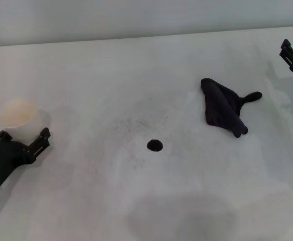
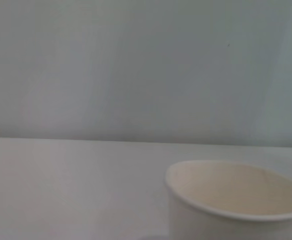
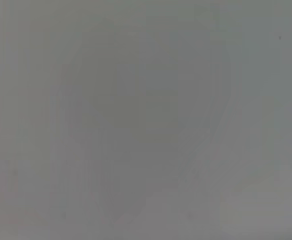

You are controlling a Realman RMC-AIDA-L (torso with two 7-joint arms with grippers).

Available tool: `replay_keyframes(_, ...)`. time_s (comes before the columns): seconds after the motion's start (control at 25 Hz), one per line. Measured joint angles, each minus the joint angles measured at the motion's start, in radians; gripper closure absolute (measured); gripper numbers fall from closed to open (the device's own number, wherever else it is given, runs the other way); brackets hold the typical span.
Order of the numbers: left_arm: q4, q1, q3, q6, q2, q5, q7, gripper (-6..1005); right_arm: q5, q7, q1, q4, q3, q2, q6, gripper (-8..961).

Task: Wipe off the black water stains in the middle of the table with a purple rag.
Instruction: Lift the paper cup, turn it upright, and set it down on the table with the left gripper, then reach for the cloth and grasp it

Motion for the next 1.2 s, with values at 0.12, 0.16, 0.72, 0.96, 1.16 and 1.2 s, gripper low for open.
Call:
replay_keyframes(0.12, 0.000, 0.008, 0.000, -0.017, 0.002, 0.001, -0.009, 119, 0.000, 0.000, 0.000, 0.000, 0.000, 0.000, 0.006, 96)
replay_keyframes(0.16, 0.000, 0.010, 0.000, -0.023, 0.003, 0.001, -0.009, 117, 0.000, 0.000, 0.000, 0.000, 0.000, 0.000, 0.008, 96)
replay_keyframes(0.72, 0.002, 0.086, 0.000, -0.092, 0.008, 0.002, -0.011, 107, 0.000, 0.000, -0.002, 0.002, 0.000, 0.000, 0.022, 96)
replay_keyframes(0.96, 0.002, 0.141, 0.001, -0.177, 0.011, 0.002, -0.008, 107, 0.000, 0.000, -0.002, 0.009, 0.000, 0.000, 0.022, 96)
replay_keyframes(1.16, 0.002, 0.212, -0.005, -0.314, 0.011, -0.011, -0.007, 108, -0.002, 0.007, 0.004, 0.010, -0.030, 0.000, 0.022, 96)
replay_keyframes(1.2, 0.001, 0.226, -0.007, -0.337, 0.011, -0.017, -0.007, 108, -0.002, 0.017, 0.007, 0.010, -0.039, 0.000, 0.022, 96)
